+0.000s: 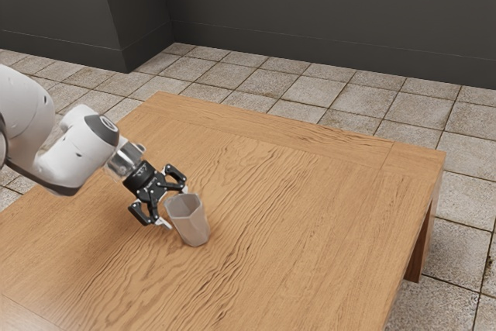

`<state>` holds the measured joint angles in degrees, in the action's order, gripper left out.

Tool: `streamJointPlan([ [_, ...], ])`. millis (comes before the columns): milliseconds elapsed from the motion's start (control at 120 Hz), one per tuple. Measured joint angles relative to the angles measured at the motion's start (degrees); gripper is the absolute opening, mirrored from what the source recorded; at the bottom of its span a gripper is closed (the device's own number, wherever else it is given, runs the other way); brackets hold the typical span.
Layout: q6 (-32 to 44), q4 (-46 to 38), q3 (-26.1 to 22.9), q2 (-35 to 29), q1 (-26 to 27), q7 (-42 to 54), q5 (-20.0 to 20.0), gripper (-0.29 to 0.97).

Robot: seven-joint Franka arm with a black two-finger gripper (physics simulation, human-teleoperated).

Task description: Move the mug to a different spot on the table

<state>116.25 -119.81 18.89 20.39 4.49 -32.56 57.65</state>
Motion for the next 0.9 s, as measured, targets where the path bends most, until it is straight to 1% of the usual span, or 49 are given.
streamJointPlan([
  [267,-0.09,0.31,0.78,0.28,-0.18,0.5,-0.16,0.67],
  [483,0.19,2.31,6.74,0.18,-0.36,1.18,-1.32,0.68],
  [567,0.34,3.77,7.72,0.05,-0.36,1.34,-3.36,0.68],
  [667,0.57,4.88,8.19,-2.55,-0.29,1.26,-8.57,0.68],
  [800,0.35,5.13,7.13,-8.03,-0.27,0.01,-19.39,0.68],
  [900,-1.1,6.71,4.13,-11.93,-0.15,-1.29,-28.92,0.68],
])
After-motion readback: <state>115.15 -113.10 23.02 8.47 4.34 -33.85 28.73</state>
